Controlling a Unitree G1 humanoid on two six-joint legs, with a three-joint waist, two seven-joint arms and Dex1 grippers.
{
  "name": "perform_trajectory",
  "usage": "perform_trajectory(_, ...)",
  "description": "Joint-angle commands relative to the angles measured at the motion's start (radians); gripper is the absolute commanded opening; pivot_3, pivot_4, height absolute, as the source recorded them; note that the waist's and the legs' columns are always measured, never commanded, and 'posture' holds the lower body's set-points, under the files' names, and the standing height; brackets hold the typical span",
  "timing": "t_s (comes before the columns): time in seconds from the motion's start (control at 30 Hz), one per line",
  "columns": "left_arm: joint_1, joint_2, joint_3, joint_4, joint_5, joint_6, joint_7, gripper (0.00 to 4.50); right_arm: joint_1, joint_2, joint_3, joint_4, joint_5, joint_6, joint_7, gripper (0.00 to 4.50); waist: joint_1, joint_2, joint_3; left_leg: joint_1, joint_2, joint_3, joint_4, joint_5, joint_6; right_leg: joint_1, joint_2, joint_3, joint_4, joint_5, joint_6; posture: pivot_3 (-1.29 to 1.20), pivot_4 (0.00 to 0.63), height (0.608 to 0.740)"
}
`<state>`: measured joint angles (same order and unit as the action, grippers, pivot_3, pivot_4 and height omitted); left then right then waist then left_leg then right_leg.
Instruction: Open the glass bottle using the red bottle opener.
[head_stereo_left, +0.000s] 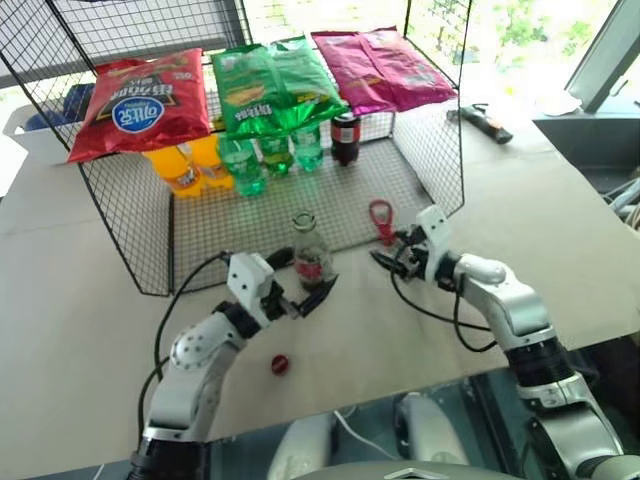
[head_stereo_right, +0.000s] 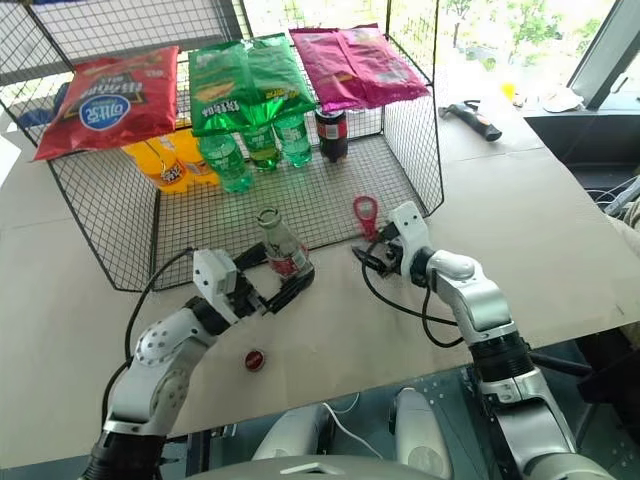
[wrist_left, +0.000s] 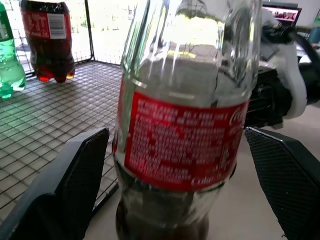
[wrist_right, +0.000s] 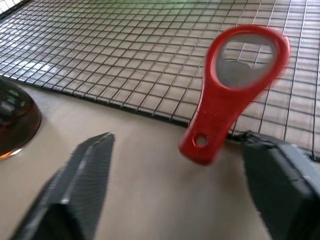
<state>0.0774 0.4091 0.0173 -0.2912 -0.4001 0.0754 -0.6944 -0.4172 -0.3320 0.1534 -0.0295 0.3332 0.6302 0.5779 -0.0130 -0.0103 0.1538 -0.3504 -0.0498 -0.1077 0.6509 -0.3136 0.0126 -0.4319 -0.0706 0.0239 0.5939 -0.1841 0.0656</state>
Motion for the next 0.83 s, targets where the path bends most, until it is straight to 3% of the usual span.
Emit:
perform_trajectory(0.03, 0.051, 0.03, 0.038, -0.103, -0.038, 0.017, -0.01, 4.5, 0.03, -0.057, -0.043, -0.079, 0.023, 0.029, 0.038, 4.47, 0.002, 0.0, 0.0, 0.0, 0.0, 0.0, 0.0, 0.0, 0.0, 0.0, 0.0, 0.0, 0.0, 0.0, 0.0, 0.0, 0.15, 0.739)
perform_trajectory(0.17, 0.12, 0.056, 0.067, -0.168, -0.063, 0.039, -0.006, 4.5, 0.072, -0.113, -0.044, -0.12, 0.016, -0.027, 0.086, 4.47, 0.001, 0.0, 0.0, 0.0, 0.0, 0.0, 0.0, 0.0, 0.0, 0.0, 0.0, -0.001, 0.0, 0.0, 0.0, 0.0, 0.15, 0.739)
perform_trajectory(0.3, 0.24, 0.064, 0.162, -0.231, -0.101, 0.066, 0.028, 4.5, 0.162, -0.16, -0.076, -0.121, 0.0, -0.285, 0.202, 4.47, 0.0, 0.0, 0.0, 0.0, 0.001, 0.0, 0.001, 0.0, 0.0, 0.0, 0.0, -0.001, 0.0, 0.0, 0.0, 0.0, 0.15, 0.739)
perform_trajectory(0.57, 0.422, 0.062, 0.307, -0.164, 0.025, -0.007, 0.089, 4.5, 0.254, -0.225, -0.158, 0.013, 0.016, -0.542, 0.366, 4.47, 0.002, -0.001, 0.0, 0.001, 0.001, 0.002, 0.003, 0.0, 0.0, 0.003, 0.0, -0.001, 0.0, 0.0, 0.0, 0.0, 0.15, 0.739)
perform_trajectory(0.83, 0.511, 0.022, 0.353, -0.147, 0.064, -0.059, 0.116, 4.5, 0.27, -0.232, -0.202, 0.086, 0.037, -0.642, 0.443, 4.47, 0.001, -0.001, -0.001, 0.006, 0.002, 0.005, 0.003, 0.0, 0.001, 0.009, 0.0, -0.001, 0.0, 0.0, 0.0, 0.0, 0.15, 0.739)
